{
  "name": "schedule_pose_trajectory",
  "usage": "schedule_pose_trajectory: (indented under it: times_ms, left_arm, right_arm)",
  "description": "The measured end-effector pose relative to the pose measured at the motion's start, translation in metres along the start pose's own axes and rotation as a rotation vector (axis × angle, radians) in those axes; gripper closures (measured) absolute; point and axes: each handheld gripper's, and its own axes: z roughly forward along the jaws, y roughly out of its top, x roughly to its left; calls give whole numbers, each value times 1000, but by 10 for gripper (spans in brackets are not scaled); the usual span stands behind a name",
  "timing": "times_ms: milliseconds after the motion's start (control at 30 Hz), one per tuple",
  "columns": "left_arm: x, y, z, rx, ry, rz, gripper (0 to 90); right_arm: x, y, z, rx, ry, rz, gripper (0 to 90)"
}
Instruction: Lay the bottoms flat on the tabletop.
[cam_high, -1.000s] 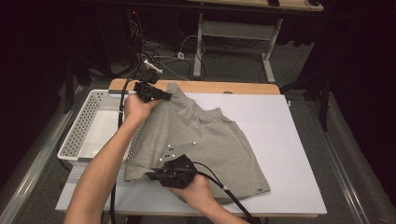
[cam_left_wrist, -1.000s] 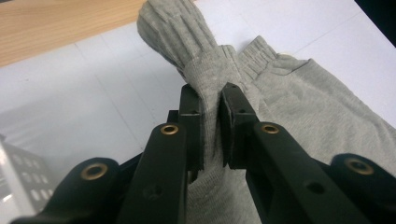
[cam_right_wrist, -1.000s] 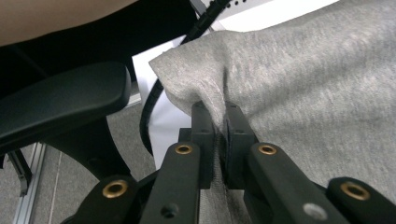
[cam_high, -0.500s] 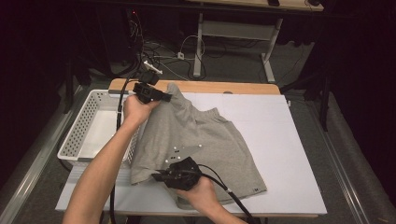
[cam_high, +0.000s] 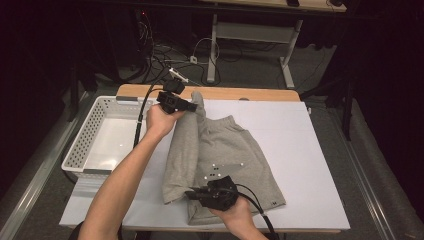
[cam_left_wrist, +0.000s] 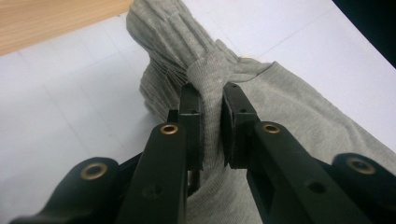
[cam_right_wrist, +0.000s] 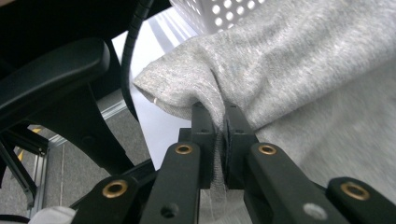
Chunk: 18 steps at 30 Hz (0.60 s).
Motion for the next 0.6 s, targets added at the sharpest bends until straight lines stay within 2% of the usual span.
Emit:
schedule_pose_trajectory:
  times_ms: [233,600]
  left_arm:
    - [-10,4,13,-1,-21,5,787]
    - [-22,8,31,0,-53,6,789]
  right_arm:
    - [-11,-19,-19,9,-29,39,863]
    - [-24,-37,-45,25,-82,74,863]
